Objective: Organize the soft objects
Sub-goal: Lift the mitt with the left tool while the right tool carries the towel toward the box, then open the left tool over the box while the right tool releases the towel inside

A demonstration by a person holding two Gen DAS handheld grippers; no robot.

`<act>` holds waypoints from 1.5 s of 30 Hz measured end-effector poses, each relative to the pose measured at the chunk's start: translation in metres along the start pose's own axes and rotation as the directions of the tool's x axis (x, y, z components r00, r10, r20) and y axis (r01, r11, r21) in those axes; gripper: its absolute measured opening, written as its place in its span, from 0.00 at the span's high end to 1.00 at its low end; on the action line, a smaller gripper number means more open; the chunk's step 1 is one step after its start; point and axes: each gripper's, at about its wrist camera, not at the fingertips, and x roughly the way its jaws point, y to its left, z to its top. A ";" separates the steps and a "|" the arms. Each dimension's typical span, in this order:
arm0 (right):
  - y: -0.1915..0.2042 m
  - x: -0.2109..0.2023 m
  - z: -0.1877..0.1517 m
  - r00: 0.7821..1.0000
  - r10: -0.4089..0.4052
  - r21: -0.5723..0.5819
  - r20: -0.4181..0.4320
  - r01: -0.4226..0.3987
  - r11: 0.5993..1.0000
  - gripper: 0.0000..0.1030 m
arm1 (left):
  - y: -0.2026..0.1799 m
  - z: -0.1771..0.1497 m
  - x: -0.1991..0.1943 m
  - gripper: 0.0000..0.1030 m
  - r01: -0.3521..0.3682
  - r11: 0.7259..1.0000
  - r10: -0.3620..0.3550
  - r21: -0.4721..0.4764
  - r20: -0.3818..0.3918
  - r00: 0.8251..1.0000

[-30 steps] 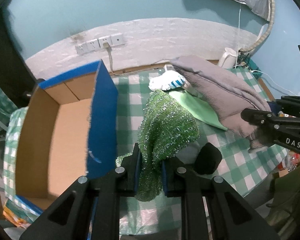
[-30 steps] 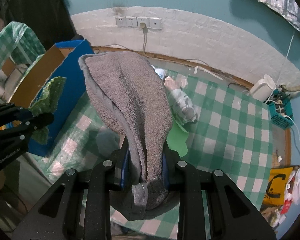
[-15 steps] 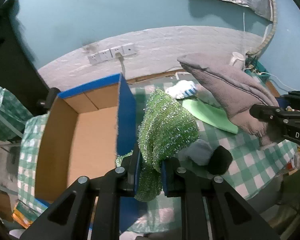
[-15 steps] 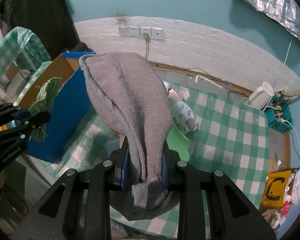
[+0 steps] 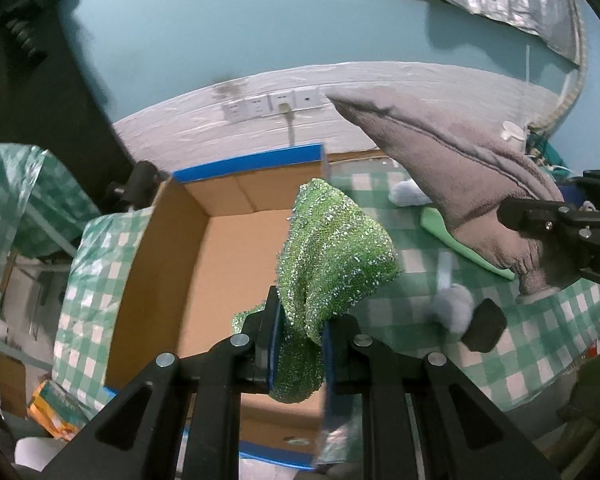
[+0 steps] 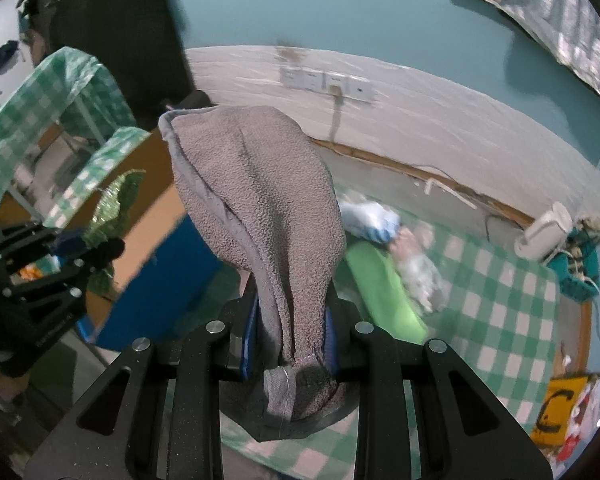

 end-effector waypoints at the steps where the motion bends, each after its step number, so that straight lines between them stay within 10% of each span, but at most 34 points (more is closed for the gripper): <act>1: 0.006 0.002 0.004 1.000 0.007 -0.008 0.002 -0.007 1.000 0.75 | 0.005 -0.001 0.001 0.83 -0.009 1.000 0.009 -0.009 0.000 1.000; 30: 0.145 0.096 0.066 0.988 0.086 -0.173 -0.128 -0.107 0.979 0.74 | 0.118 -0.036 0.051 0.81 -0.131 0.973 0.102 -0.191 -0.155 0.983; 35: 0.152 0.105 0.066 0.988 0.077 -0.180 -0.131 -0.100 0.979 0.50 | 0.116 -0.035 0.052 0.62 -0.160 0.972 0.132 -0.172 -0.167 0.977; 45: 0.141 0.094 0.067 0.991 0.100 -0.138 -0.086 -0.111 0.984 0.35 | 0.113 -0.028 0.038 0.47 -0.191 0.970 0.173 -0.151 -0.127 0.977</act>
